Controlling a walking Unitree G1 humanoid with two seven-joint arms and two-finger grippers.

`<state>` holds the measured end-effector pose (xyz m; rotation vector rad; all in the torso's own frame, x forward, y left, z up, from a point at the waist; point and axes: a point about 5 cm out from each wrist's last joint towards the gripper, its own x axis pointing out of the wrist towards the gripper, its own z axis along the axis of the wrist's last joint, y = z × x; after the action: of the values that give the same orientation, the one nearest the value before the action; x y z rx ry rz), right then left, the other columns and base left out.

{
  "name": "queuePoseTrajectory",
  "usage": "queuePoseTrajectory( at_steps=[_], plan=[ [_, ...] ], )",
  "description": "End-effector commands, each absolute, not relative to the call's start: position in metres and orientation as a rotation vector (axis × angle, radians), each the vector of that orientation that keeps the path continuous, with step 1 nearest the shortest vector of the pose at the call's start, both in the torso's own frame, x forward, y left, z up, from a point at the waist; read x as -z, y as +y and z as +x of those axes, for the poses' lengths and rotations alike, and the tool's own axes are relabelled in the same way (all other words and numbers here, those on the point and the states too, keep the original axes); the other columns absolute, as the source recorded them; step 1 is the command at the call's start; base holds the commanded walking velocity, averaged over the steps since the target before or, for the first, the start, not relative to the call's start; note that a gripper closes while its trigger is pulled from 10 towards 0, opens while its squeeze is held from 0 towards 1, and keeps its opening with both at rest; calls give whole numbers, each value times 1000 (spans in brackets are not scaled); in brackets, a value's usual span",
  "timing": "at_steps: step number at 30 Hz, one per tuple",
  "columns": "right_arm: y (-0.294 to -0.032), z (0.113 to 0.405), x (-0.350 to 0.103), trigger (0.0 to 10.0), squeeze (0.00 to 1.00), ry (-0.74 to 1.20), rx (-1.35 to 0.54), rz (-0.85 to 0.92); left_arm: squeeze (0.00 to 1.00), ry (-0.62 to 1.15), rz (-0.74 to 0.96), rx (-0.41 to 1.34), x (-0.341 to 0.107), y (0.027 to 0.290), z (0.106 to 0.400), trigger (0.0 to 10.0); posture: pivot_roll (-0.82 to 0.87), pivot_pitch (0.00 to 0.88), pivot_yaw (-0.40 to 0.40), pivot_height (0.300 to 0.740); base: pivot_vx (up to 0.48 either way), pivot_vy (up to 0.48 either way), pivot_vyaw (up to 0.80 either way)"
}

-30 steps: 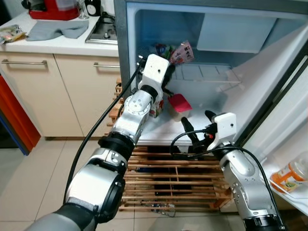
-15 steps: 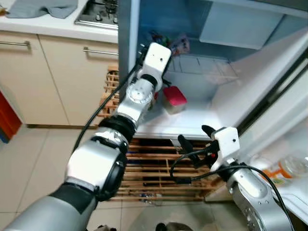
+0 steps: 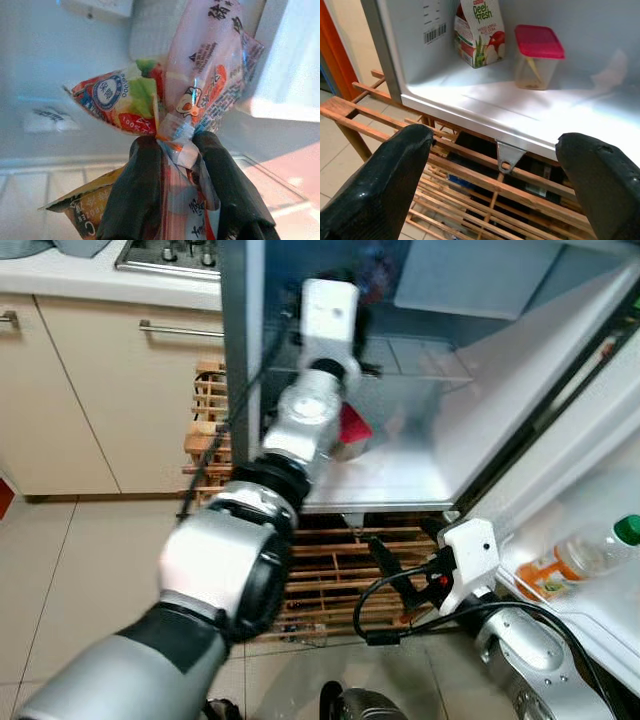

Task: Restocking fridge

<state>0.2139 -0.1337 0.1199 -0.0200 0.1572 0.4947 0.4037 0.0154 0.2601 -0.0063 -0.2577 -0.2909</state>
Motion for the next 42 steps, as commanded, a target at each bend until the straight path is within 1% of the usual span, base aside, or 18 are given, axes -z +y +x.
queuePoseTrajectory(
  at_steps=[1,2,5,6,14,15,16,17,19,22,25,26,27,33,34,38,41,42],
  plan=[
    [-137,211,-123,10000,1000,155,-483,-24,0,-331,60,266,-281,13,404,10000,-365,125,-131,740,0,0,0],
    [-137,211,-123,10000,1000,155,-483,-24,0,-331,60,266,-281,13,404,10000,-365,125,-131,740,0,0,0],
    [-135,211,-135,10000,1000,96,-472,1,0,-337,118,151,-288,38,412,10000,-373,129,-126,740,0,0,0],
    [-135,212,-139,10000,1000,80,-469,6,0,-334,125,136,-288,43,414,10000,-373,129,-126,740,0,0,0],
    [-133,213,-153,10000,1000,34,-458,6,0,-286,198,99,-286,61,420,10000,-403,138,-116,740,0,0,0],
    [-133,211,-153,10000,1000,37,-455,5,545,-275,197,94,-284,63,420,10000,-407,141,-115,740,0,0,0],
    [-133,211,-153,10000,1000,37,-455,5,545,-275,197,94,-284,63,420,10000,-407,141,-115,740,0,0,0],
    [-133,211,-152,10000,1000,40,-452,4,1000,-265,187,97,-282,64,420,10000,-407,141,-115,740,0,0,0],
    [-134,208,-151,10000,1000,49,-442,6,1000,-263,154,102,-284,65,421,10000,-406,145,-112,740,0,0,0],
    [-134,209,-152,10000,1000,50,-438,9,1000,-294,163,110,-291,61,420,10000,-406,145,-112,740,0,0,0],
    [-134,209,-152,10000,1000,50,-437,13,1000,-349,258,104,-302,51,417,10000,-394,150,-118,740,0,0,0],
    [-134,209,-152,10000,1000,50,-437,13,1000,-349,258,104,-302,51,417,10000,-394,150,-118,740,0,0,0],
    [-132,210,-152,10000,1000,54,-442,16,1000,-413,327,109,-312,40,414,10000,-388,149,-116,740,0,0,0],
    [-130,212,-151,10000,1000,57,-454,15,1000,-470,370,139,-320,31,410,10000,-379,140,-115,740,0,0,0],
    [-130,213,-150,10000,1000,58,-454,15,1000,-491,377,171,-322,23,407,10000,-373,134,-114,740,0,0,0],
    [-130,214,-149,10000,1000,62,-457,14,1000,-459,377,202,-314,17,406,10000,-362,127,-112,740,0,0,0],
    [-129,217,-147,10000,1000,64,-459,16,1000,-411,296,258,-296,10,404,10000,-341,117,-110,740,0,0,0],
    [-129,217,-147,10000,1000,64,-459,16,1000,-411,296,258,-296,10,404,10000,-341,117,-110,740,0,0,0]
  ],
)
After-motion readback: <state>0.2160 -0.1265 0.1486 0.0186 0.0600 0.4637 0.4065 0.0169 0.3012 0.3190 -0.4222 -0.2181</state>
